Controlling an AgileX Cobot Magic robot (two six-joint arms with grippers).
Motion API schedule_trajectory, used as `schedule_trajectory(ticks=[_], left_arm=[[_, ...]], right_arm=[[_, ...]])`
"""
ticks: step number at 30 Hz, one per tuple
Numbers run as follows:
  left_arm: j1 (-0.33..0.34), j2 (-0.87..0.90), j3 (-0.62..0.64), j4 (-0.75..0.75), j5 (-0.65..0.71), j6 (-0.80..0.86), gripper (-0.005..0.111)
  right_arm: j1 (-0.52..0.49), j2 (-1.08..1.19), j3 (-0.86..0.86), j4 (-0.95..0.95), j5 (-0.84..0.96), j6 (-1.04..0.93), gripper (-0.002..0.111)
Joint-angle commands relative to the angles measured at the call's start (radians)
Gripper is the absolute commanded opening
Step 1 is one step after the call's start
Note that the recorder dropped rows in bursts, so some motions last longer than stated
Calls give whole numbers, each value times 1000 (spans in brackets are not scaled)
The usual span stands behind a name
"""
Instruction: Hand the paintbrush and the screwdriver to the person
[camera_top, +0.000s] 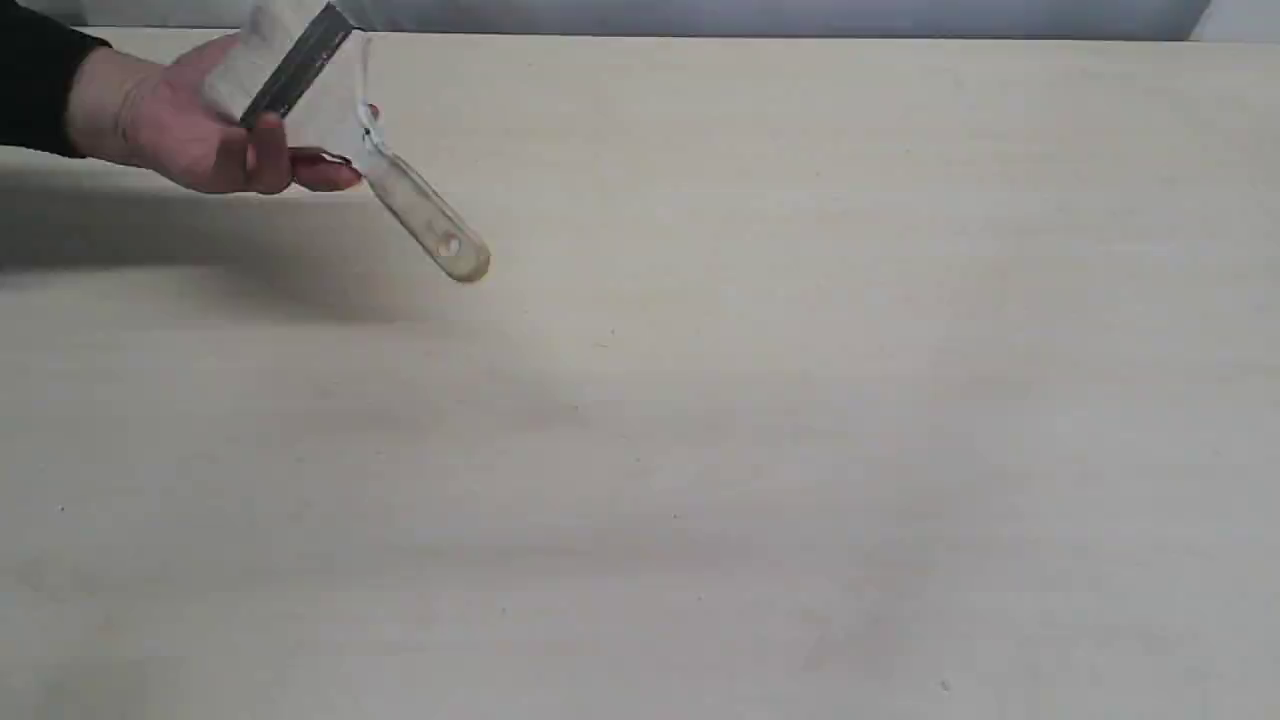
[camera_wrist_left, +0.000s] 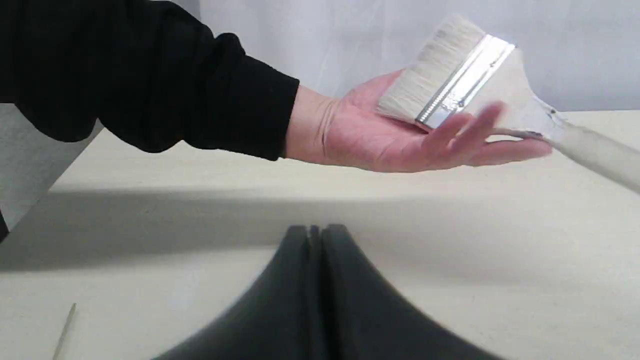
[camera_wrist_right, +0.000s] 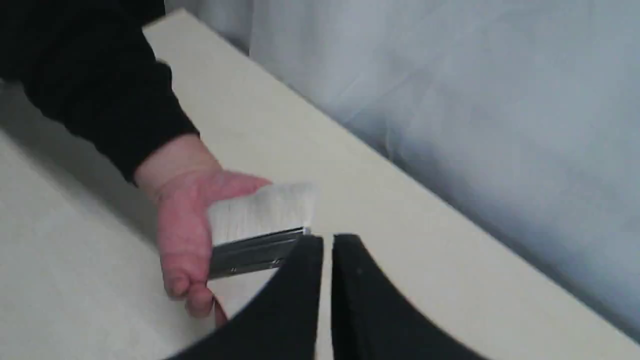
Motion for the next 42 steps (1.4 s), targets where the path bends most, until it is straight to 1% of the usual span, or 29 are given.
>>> schedule_trajectory(ticks=[1,3,6,7,10,12,14,17,20,23,25,31,33,36,38,41,42], left_arm=[[-5,-2,2,-1,-12,-2,0],[-5,-2,2,-1,-12,-2,0],[-5,-2,2,-1,-12,-2,0],[-5,-2,2,-1,-12,-2,0],[-5,-2,2,-4,-8,-2,0],[-5,-2,2,-4,-10,-2,0],[-5,-2,2,-4,-10,-2,0],[-5,-2,2,-4,-10,-2,0],[-5,-2,2,-4,-10,-2,0],[-5,-2,2,-4,-10,-2,0],[-5,-2,2,-4,-10,-2,0],[-5,-2,2,-4,-10,-2,0],[-5,-2,2,-4,-10,-2,0],[-5,-2,2,-4,-10,-2,0],[-5,-2,2,-4,-12,-2,0],[-5,-2,2,-2,-12,-2,0],[-5,-2,2,-2,-12,-2,0]], right_arm=[[-4,-149,168,-24,-119,9,5],[-4,-243,315,-70,-209,48,5],[-31,-394,579,-203,-349,274,5],[-43,-459,700,-260,-414,365,5],[-52,-603,958,-396,-546,540,5],[-52,-692,1096,-512,-624,620,5],[-52,-783,1214,-578,-655,685,5],[-52,-895,1337,-547,-642,753,5],[-52,-1000,1442,-544,-644,759,5],[-52,-1074,1507,-555,-644,755,5],[-55,-1139,1516,-652,-573,761,5],[-59,-1277,1516,-619,-370,875,5],[-76,-1323,1518,-598,-337,893,5],[-201,-1388,1546,-597,-400,886,5],[-339,-1427,1589,-600,-497,847,5],[-585,-1484,1699,-600,-758,735,5],[-646,-1498,1734,-600,-830,715,5]])
